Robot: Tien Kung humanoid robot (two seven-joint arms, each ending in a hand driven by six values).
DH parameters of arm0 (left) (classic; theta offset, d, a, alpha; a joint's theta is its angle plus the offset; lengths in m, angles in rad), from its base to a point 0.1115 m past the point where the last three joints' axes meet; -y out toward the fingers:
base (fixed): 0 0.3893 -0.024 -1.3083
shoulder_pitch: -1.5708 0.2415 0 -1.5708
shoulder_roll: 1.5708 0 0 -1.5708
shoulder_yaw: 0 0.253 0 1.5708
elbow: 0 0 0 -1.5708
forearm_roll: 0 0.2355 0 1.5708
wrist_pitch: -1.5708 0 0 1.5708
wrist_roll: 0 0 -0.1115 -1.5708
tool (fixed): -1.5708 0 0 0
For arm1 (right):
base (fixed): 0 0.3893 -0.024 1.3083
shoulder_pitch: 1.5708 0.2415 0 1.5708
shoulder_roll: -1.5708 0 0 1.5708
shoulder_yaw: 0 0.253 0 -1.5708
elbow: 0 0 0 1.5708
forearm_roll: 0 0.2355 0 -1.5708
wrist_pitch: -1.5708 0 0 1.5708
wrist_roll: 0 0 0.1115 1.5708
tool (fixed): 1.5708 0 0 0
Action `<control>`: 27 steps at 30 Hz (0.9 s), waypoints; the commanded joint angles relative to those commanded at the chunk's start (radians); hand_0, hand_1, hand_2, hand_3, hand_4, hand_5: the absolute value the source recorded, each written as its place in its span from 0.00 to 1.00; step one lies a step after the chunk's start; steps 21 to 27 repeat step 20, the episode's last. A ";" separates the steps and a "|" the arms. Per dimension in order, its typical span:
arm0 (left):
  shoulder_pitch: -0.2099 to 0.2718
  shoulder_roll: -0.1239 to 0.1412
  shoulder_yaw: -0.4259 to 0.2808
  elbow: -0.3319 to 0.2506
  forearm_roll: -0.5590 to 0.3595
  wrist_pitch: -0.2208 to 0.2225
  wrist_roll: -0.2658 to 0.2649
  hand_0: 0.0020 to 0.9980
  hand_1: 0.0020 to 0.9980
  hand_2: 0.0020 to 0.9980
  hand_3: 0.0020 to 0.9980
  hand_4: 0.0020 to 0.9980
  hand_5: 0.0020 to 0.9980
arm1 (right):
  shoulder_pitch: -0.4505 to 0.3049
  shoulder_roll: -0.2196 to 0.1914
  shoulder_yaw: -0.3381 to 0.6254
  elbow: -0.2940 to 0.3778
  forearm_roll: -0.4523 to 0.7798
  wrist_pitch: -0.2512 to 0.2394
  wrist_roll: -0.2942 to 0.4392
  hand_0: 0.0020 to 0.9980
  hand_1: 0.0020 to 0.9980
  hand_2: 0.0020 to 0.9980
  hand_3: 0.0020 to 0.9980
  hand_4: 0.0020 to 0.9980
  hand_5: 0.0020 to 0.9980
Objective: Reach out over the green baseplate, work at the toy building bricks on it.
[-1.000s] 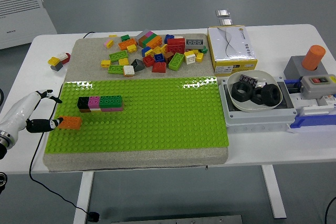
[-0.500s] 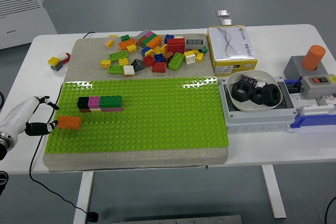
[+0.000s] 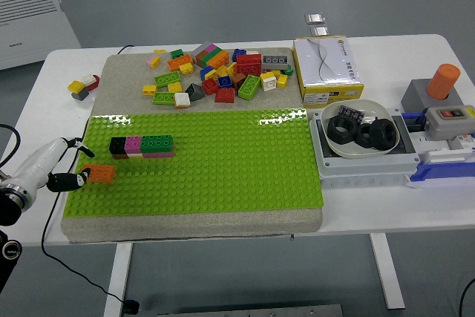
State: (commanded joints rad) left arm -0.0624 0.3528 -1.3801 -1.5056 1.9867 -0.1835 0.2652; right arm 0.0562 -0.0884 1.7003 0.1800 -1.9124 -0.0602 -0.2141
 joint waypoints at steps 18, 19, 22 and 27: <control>-0.042 0.095 0.101 -0.008 -0.015 -0.044 0.016 0.99 0.96 0.96 0.83 0.87 0.00 | -0.007 0.003 -0.020 0.000 0.017 -0.006 -0.008 0.71 0.71 0.77 0.79 0.94 1.00; -0.048 0.101 0.113 0.000 -0.014 -0.042 0.016 0.99 0.96 0.96 0.83 0.87 0.00 | -0.008 0.004 -0.018 0.000 0.014 -0.006 -0.008 0.71 0.71 0.77 0.79 0.94 1.00; -0.052 0.105 0.122 0.006 -0.013 -0.041 0.016 0.99 0.96 0.96 0.83 0.87 0.00 | -0.008 0.004 -0.016 0.000 0.011 -0.005 -0.008 0.71 0.71 0.77 0.79 0.94 1.00; -0.052 0.105 0.122 0.006 -0.013 -0.041 0.016 0.99 0.96 0.96 0.83 0.87 0.00 | -0.008 0.004 -0.016 0.000 0.011 -0.005 -0.008 0.71 0.71 0.77 0.79 0.94 1.00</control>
